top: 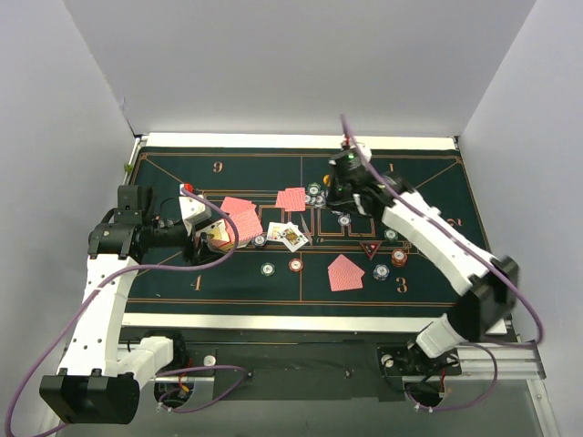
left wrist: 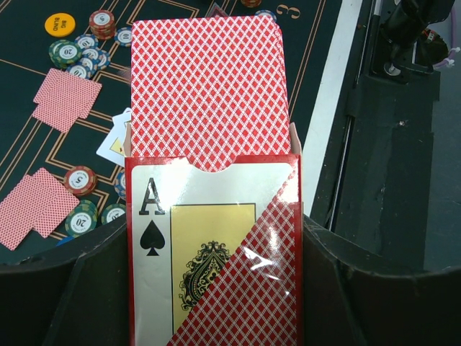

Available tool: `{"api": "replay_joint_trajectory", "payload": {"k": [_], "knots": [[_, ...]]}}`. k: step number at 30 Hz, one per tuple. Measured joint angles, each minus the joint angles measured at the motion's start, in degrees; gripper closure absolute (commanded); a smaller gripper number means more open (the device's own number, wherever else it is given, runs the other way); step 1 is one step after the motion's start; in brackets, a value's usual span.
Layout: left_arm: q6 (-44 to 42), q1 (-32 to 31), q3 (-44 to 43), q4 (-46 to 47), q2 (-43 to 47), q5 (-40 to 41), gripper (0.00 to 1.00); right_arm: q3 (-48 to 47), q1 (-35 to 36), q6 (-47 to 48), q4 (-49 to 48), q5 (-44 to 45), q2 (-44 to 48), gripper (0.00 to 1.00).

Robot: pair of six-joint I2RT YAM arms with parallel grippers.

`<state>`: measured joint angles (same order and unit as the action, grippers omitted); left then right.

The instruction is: Distribute texas hold em gaming equipment

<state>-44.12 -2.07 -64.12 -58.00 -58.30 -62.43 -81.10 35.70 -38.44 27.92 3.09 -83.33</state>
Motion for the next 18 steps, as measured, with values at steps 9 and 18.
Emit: {"api": "replay_joint_trajectory", "payload": {"k": [9,18], "knots": [[0.2,0.0,0.0,0.0,0.0,0.0,1.00,-8.4,1.5,6.5,6.0,13.1,-22.6,0.96],[0.2,0.0,0.0,0.0,0.2,0.0,1.00,-12.2,2.3,6.4,5.6,12.8,-25.0,0.80]]}}
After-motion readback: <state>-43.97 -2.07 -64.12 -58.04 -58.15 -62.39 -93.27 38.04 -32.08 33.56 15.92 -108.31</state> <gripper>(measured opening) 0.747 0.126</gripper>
